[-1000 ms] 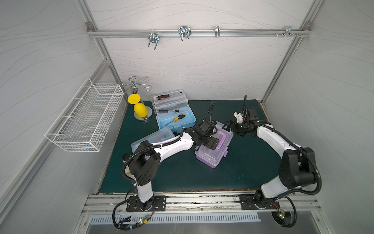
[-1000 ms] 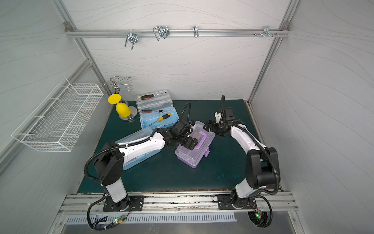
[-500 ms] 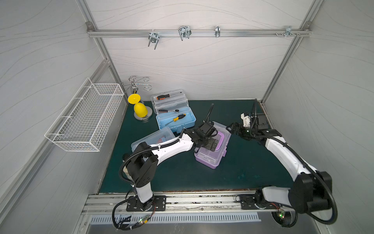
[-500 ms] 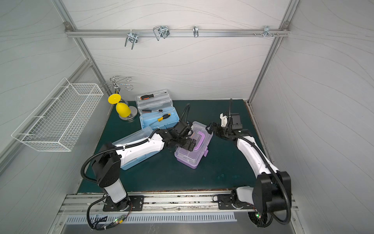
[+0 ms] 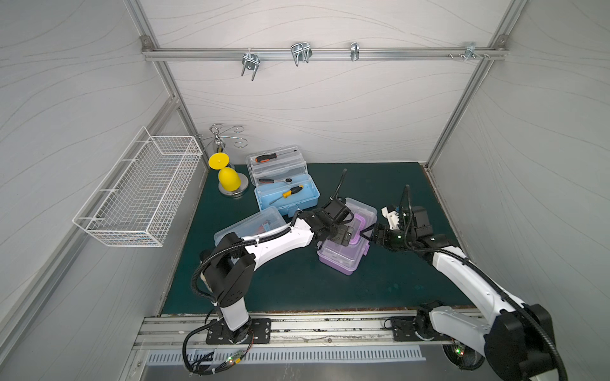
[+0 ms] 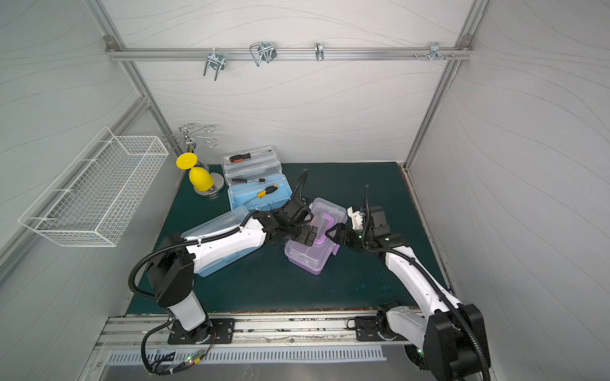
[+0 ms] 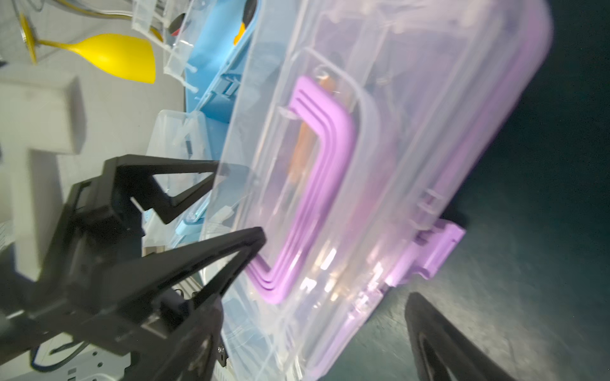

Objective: Close toolboxes
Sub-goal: Fasten the toolbox latch on the toolbox.

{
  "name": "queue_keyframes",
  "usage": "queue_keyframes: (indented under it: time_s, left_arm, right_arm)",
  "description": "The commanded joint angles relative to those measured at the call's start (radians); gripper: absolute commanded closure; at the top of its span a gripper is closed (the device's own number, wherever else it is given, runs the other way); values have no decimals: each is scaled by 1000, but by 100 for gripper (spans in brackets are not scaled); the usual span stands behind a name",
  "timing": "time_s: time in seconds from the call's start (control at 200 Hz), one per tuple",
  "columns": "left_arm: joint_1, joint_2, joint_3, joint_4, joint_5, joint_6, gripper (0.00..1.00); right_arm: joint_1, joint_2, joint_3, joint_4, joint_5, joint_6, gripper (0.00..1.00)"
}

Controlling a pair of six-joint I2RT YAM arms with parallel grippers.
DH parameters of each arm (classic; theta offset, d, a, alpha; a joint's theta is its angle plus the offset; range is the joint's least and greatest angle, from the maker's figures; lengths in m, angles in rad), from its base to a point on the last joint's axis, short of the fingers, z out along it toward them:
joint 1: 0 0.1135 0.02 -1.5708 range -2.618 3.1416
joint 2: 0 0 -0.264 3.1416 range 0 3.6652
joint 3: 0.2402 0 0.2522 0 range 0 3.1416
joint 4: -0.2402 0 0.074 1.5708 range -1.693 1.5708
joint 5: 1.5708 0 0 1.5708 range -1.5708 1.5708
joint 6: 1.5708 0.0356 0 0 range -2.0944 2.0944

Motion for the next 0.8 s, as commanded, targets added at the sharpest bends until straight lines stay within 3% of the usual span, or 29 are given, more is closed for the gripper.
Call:
queue_keyframes:
  time_s: [0.0,0.35,0.575,0.655,0.795]
  left_arm:
    - [-9,14,-47,-171,-3,7,4]
    - [30,8,-72,-199,-26,-19,3]
    - [52,6,-73,-203,-20,-15,3]
    - [55,7,-73,-205,-20,-15,3]
    - [54,6,-77,-205,-20,-15,3]
  right_arm:
    - [14,43,23,94,-24,36,16]
    - [79,232,132,225,-58,54,19]
    - [94,263,145,261,-63,73,18]
    - [92,231,146,182,13,39,18]
    - [92,126,92,14,272,-31,18]
